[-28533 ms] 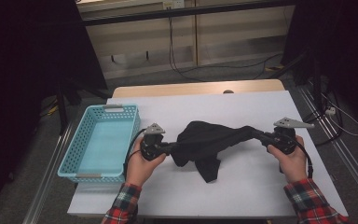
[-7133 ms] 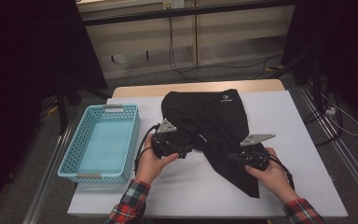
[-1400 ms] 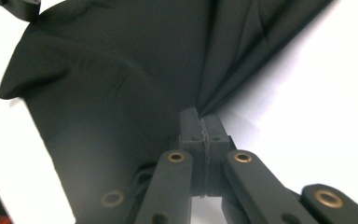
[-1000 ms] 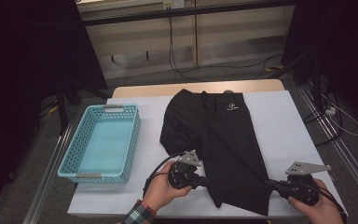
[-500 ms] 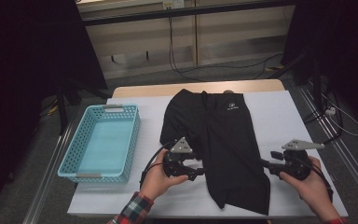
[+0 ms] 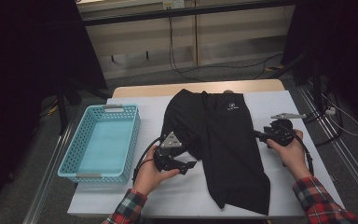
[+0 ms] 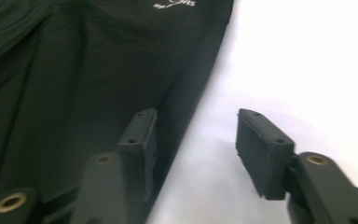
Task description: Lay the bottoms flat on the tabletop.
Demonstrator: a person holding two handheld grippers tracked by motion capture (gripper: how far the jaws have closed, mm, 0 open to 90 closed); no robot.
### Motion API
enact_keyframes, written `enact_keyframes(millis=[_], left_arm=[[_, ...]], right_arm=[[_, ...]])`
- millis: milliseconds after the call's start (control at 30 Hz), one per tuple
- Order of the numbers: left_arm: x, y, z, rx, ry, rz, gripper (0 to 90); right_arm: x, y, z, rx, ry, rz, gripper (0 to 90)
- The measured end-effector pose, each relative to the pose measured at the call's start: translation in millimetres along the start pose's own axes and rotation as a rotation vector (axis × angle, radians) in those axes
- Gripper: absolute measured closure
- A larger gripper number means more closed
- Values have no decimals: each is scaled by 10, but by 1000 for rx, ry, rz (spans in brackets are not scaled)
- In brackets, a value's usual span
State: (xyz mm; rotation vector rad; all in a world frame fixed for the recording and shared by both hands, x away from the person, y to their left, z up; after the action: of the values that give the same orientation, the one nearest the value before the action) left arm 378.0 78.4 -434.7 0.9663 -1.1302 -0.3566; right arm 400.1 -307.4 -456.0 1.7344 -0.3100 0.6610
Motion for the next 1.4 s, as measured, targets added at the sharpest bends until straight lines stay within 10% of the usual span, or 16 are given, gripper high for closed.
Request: enact_keyframes(millis=[400, 633, 733, 1400], left_arm=[[-27, -5, -77, 11, 26, -2, 199], [12, -25, -92, 13, 32, 8, 199], [18, -28, -108, 11, 36, 7, 196], [-13, 40, -123, 27, 41, 17, 192]], right_arm=[[261, -327, 5, -55, 22, -31, 668], [314, -394, -72, 40, 32, -38, 790], [328, -407, -112, -21, 78, -40, 895], [342, -296, 419, -29, -58, -40, 900]])
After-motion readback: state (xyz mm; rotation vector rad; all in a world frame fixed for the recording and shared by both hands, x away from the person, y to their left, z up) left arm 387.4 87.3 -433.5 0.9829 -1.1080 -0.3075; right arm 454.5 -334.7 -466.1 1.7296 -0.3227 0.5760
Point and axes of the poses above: each handheld gripper's, and its own axes: y roughly backward along the jaws, x roughly out of its top, z roughly to its right, the point moved 1 cm from there along -y, roughly forward along the jaws, and after that the axes turned 13 degrees about -z, right-handed, at the moved point
